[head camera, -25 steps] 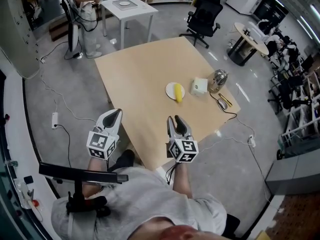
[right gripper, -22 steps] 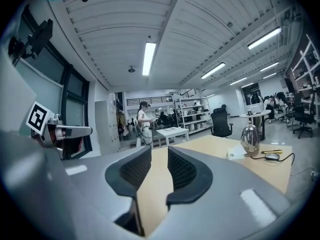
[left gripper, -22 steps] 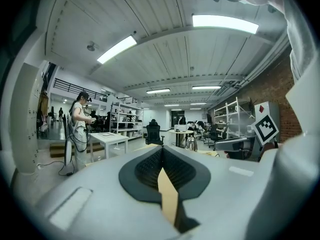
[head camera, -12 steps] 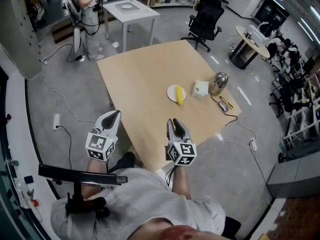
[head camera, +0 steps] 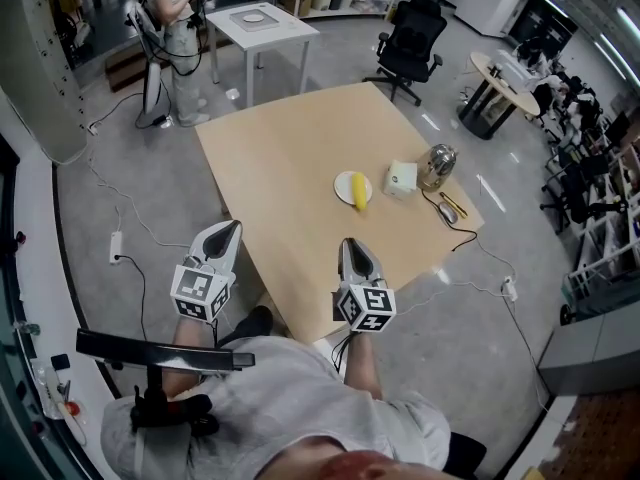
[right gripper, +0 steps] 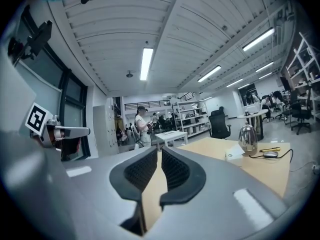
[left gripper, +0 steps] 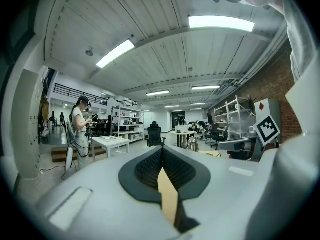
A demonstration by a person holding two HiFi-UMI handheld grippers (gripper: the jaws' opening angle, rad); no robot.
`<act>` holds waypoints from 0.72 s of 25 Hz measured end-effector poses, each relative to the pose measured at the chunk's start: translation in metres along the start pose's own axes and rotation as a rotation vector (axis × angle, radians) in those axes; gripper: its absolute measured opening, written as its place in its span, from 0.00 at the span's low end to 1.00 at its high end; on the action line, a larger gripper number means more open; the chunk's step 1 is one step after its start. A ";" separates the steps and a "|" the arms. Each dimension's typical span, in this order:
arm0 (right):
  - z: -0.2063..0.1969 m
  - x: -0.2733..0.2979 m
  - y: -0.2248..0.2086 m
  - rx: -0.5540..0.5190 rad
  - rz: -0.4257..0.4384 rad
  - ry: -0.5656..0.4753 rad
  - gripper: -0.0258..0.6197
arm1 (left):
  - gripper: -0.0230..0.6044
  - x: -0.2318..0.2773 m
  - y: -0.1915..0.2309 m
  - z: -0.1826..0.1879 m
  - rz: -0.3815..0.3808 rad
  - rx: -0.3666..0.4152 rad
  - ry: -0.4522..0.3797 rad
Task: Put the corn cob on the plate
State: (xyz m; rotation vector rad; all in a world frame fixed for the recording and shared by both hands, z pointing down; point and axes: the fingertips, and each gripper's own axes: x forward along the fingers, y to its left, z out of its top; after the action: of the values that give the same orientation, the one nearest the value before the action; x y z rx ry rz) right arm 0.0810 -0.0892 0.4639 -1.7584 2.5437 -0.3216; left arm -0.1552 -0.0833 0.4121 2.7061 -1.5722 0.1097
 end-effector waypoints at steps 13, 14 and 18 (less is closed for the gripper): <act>0.002 -0.007 -0.002 0.012 0.006 -0.006 0.05 | 0.07 0.000 -0.005 0.005 -0.005 0.010 -0.001; 0.002 -0.008 -0.002 0.011 0.006 -0.007 0.05 | 0.07 0.000 -0.006 0.005 -0.006 0.010 -0.002; 0.002 -0.010 -0.003 0.008 0.013 -0.006 0.05 | 0.07 0.001 -0.009 0.005 -0.012 0.011 -0.002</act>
State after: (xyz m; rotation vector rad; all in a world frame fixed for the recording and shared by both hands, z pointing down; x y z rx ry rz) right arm 0.0874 -0.0808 0.4616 -1.7364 2.5447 -0.3255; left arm -0.1463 -0.0796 0.4079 2.7242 -1.5604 0.1152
